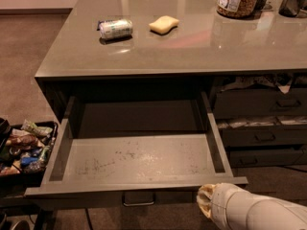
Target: Close top drawer
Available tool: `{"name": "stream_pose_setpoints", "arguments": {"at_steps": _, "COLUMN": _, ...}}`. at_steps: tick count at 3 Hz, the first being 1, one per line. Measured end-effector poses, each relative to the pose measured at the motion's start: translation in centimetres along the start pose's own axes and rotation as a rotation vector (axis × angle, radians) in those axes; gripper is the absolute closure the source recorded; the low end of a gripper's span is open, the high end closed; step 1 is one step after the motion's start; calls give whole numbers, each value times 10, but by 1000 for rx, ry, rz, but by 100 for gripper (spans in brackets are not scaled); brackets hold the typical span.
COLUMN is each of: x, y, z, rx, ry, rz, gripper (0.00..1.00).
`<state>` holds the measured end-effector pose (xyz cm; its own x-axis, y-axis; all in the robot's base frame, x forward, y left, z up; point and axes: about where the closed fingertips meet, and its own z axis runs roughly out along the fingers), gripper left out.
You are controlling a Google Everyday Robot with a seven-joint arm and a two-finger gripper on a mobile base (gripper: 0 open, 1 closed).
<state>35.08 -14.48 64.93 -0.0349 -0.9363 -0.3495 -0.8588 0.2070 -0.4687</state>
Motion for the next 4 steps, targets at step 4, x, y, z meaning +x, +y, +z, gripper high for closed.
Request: {"name": "stream_pose_setpoints", "arguments": {"at_steps": 4, "x": -10, "y": -10, "z": 32, "rx": -28, "ry": -11, "rz": 12, "gripper": 100}}
